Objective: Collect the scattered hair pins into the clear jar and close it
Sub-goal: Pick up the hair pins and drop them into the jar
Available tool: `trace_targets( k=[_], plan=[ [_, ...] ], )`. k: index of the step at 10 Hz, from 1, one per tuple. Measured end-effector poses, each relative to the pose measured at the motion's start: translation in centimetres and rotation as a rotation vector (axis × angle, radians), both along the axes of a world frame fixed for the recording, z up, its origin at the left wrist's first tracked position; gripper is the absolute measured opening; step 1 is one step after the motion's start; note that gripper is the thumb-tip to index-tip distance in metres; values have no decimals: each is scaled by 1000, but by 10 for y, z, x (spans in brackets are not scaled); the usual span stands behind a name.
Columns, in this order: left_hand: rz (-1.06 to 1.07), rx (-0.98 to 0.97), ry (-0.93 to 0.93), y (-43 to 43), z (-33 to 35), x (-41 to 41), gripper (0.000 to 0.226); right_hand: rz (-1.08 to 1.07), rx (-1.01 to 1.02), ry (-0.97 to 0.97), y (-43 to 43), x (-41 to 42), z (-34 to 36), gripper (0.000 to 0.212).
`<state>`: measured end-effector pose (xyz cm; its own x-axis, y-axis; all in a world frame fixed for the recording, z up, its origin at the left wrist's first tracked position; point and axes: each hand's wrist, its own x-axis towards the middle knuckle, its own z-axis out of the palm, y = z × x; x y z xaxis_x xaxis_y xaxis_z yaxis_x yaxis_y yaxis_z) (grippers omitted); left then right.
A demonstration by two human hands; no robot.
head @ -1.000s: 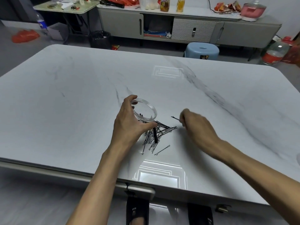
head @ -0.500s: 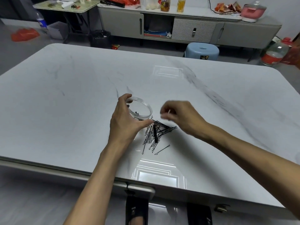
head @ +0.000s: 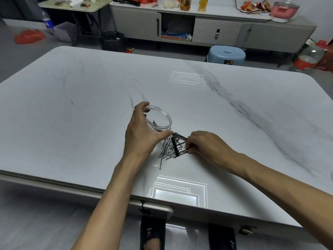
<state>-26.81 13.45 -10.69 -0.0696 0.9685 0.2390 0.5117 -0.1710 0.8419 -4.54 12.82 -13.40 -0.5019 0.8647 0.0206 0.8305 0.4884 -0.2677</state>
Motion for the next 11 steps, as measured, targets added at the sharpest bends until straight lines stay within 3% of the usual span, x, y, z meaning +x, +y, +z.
trace_targets(
  k=[1, 3, 5, 6, 7, 8, 9, 10, 11],
  plan=[
    [-4, 1, 6, 0, 0, 1, 96, 70, 120, -127, -1, 1, -1, 10],
    [-5, 5, 15, 0, 0, 1, 97, 155, 151, -295, -9, -2, 5, 27],
    [-16, 1, 15, 0, -1, 3, 97, 222, 99, -470, -5, -9, 15, 24],
    [-14, 0, 16, 0, 0, 2, 97, 245, 87, -454, -5, -10, 16, 21],
    [-12, 0, 10, 0, 0, 1, 97, 202, 58, -320, -8, -7, 18, 15],
    [-7, 2, 10, 0, -1, 0, 97, 30, 15, 45, -7, -3, 34, 4],
    [-8, 2, 12, -1, -1, -1, 97, -76, 47, 286, 1, -6, 51, 7],
    [-16, -8, 19, -1, -1, -2, 97, -110, 71, 441, 17, -21, 80, 11],
    [-18, -10, 15, 0, -2, -4, 97, -51, 66, 393, 28, -27, 94, 9]
  ],
)
